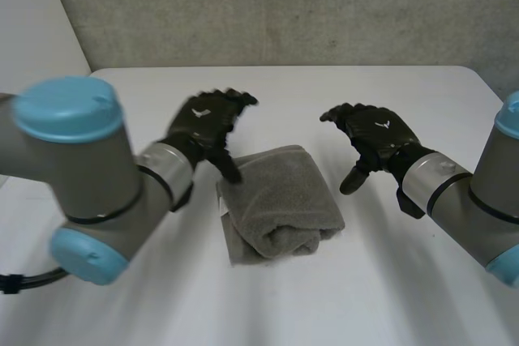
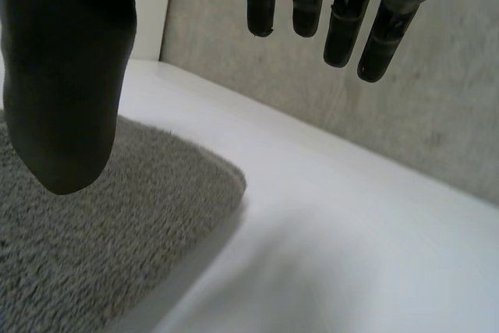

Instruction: Fold the towel.

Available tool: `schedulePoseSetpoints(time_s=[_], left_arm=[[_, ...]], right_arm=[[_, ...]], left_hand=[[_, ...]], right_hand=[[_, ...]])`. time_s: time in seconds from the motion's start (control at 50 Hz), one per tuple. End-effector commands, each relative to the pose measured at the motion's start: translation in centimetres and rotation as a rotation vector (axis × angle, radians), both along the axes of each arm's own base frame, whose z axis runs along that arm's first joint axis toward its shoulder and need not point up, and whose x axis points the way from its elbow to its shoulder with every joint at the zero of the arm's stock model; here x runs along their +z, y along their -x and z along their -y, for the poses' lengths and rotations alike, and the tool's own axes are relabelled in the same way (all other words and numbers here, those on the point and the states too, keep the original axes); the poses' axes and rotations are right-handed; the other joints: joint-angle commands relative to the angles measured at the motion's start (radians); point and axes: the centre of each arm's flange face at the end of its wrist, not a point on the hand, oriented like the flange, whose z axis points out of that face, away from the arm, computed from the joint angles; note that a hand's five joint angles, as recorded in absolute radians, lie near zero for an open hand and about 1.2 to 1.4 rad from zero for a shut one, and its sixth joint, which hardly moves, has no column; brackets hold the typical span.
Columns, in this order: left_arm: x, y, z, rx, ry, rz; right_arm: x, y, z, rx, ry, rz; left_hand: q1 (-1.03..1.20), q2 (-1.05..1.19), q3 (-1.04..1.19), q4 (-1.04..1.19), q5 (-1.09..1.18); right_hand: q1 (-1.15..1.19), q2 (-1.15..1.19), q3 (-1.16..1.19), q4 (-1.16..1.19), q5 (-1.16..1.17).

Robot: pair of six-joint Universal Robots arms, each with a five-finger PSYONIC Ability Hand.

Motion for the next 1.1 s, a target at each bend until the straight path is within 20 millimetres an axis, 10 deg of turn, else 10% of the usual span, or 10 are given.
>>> schedulePoseSetpoints(time_s=[0.02,0.22,0.42,0.64,0.74,0.86,1.1], left_arm=[[-4.9,2.2,-0.3,0.026,-0.177,-0.039],[-10.7,1.5,-0.7,0.14,-0.279,0.067],[-10.4,0.7,-1.3,0.14,-0.273,0.1],[0.5,0.2,-1.7,0.117,-0.023,-0.018],[8.3,-2.3,-2.4,0.154,0.16,-0.087],[10.3,-5.9,-1.0,0.261,0.181,-0.062],[11.0,-6.4,-2.2,0.254,0.164,-0.044]], right_arm=[[-2.3,-0.6,0.7,0.016,-0.112,-0.026],[-5.8,-3.0,-0.1,0.103,-0.177,-0.121],[-8.0,-4.6,-1.4,0.181,-0.088,-0.342],[4.2,-3.1,-0.2,0.003,0.188,-0.116],[12.4,2.4,1.0,-0.266,0.351,0.024],[13.8,4.8,0.4,-0.359,0.348,0.004],[13.9,4.9,-0.3,-0.352,0.285,-0.036]], left_hand=[[0.096,0.096,0.095,0.096,0.101],[0.105,0.105,0.104,0.105,0.11],[0.064,0.064,0.063,0.064,0.069],[-0.019,-0.018,-0.019,-0.018,-0.014],[-0.036,-0.036,-0.036,-0.036,-0.031],[-0.036,-0.036,-0.036,-0.036,-0.031],[-0.036,-0.036,-0.036,-0.036,-0.031]], right_hand=[[-0.064,-0.073,-0.068,-0.085,-0.061],[-0.064,-0.073,-0.068,-0.085,-0.061],[-0.064,-0.073,-0.068,-0.085,-0.061],[-0.064,-0.073,-0.068,-0.085,-0.061],[-0.064,-0.073,-0.068,-0.085,-0.061],[-0.064,-0.073,-0.068,-0.085,-0.061],[-0.064,-0.073,-0.068,-0.085,-0.061]])
